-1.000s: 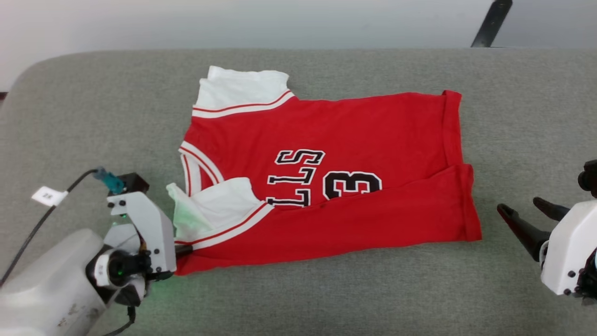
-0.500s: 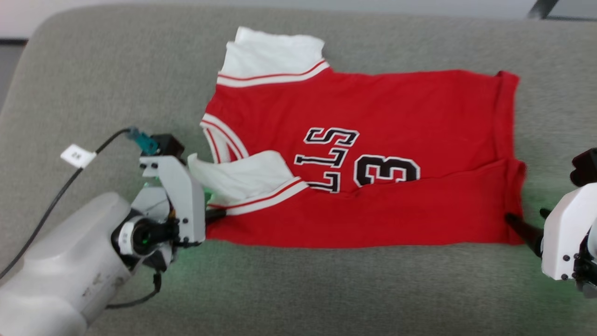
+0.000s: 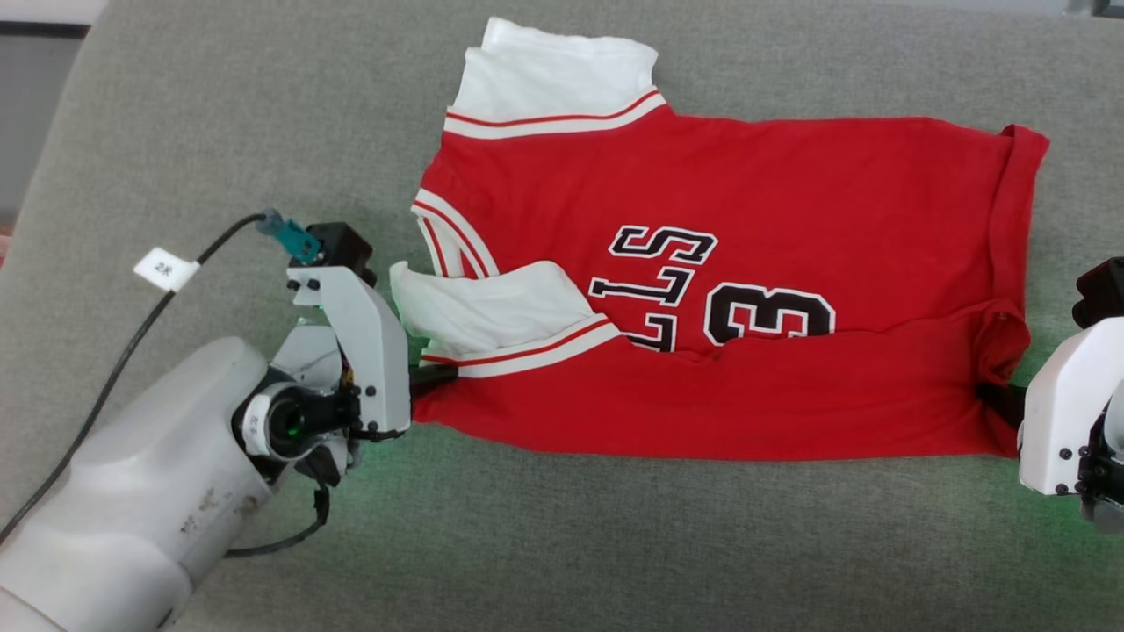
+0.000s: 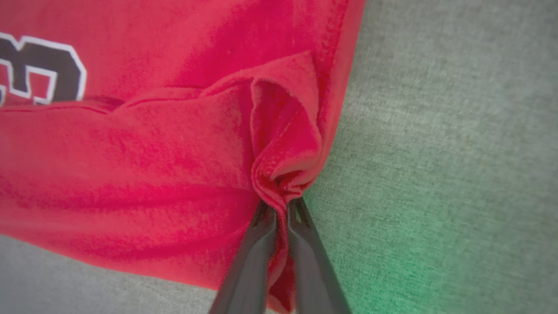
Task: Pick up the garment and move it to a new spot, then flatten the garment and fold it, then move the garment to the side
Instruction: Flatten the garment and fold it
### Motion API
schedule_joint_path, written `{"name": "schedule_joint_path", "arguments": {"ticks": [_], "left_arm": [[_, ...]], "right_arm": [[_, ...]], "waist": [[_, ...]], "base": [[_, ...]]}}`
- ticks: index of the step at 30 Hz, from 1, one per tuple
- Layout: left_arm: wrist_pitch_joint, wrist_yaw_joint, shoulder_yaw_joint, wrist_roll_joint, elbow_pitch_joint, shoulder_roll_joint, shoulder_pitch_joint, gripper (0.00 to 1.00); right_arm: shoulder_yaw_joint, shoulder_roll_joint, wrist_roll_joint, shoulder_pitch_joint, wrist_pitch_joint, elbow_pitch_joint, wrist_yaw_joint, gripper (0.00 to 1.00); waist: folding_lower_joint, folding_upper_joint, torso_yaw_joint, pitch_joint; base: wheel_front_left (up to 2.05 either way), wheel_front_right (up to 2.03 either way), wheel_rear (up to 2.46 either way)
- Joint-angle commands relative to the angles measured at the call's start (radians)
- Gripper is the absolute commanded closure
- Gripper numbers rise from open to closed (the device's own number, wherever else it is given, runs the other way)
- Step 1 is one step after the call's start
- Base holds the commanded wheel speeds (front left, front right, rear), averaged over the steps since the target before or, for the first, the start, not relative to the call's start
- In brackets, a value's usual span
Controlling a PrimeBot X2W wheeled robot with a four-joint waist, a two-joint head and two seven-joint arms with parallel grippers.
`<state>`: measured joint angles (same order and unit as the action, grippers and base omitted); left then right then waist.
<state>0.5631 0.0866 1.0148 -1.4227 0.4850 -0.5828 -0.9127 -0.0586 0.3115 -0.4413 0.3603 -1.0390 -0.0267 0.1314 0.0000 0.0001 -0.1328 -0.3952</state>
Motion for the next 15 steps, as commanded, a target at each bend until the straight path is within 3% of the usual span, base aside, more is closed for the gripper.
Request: {"name": "schedule_joint_path", "arguments": {"ticks": [1,9,15], "left_arm": [[-0.004,0.015,0.016,0.01,0.048,-0.005,0.033,0.91],[0.054,0.031,0.024,-0.018,0.042,-0.037,0.067,0.96],[0.099,0.075,0.028,-0.035,-0.031,-0.079,0.084,0.97]], "right_arm": [[0.021,-0.009,-0.01,-0.034,-0.02,-0.058,-0.002,1.0],[0.022,0.022,-0.041,-0.048,-0.039,-0.031,-0.002,1.0],[0.024,0.049,-0.076,-0.089,-0.07,0.033,-0.002,1.0]], "waist": [[0.0,-0.0001,0.006,0.012],[0.0,-0.0001,0.019,0.087],[0.0,-0.0001,0.018,0.155]], "base": [[0.0,0.0,0.0],[0.0,0.0,0.0],[0.0,0.0,0.0]]}}
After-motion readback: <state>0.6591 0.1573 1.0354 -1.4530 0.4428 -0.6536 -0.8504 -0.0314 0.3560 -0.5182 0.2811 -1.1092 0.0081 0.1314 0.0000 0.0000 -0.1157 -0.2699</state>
